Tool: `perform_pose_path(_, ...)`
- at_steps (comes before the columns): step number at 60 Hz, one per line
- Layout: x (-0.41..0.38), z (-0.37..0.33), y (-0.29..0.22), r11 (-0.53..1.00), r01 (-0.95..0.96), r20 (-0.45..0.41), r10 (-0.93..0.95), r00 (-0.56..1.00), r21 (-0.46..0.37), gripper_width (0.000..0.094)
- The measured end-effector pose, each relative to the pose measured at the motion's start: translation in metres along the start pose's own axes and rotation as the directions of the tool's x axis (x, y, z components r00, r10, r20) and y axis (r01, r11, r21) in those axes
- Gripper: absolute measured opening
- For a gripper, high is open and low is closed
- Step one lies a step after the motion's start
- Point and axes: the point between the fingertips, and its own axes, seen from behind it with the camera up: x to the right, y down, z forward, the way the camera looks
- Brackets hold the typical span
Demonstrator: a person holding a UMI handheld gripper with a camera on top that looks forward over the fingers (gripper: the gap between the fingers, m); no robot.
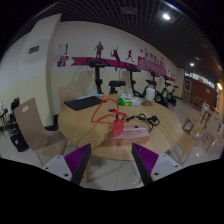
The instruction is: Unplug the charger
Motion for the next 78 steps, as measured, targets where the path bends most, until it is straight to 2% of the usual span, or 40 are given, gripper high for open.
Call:
perform_pose_path(26,0.018,0.118,-0.028,0.998,0.014,0.036,-0.016,0.999,0.063,0.0842)
perform_pose_path(38,0.015,0.150,-0.032,0.998,0.018,0.067,-0.022,0.998,0.058,0.0840)
perform_pose_path(50,0.012,0.164,-0.032,0.999,0.018,0.089,-0.023,0.996,0.051,0.0799)
perform_pose_path(55,0.016,0.168,-0.039,0.997,0.048,0.082,-0.053,0.995,0.062,0.0219)
perform_pose_path(59,0.014,0.170,-0.036,1.000,-0.003,0.107,0.002,0.994,0.009,0.0163)
perform_pose_path(61,0.015,0.168,-0.037,0.999,-0.041,0.116,0.043,0.992,-0.022,0.0168)
perform_pose_path(66,0.036,0.154,-0.101,0.987,-0.107,0.083,0.097,0.992,0.122,0.0159)
perform_pose_path(68,0.046,0.153,-0.124,0.983,-0.111,0.074,0.101,0.992,0.146,0.0162)
perform_pose_path(71,0.057,0.157,-0.148,0.985,-0.126,0.067,0.119,0.991,0.116,0.0161)
perform_pose_path(78,0.099,0.186,-0.154,0.995,-0.099,0.001,0.099,0.995,0.019,0.0161)
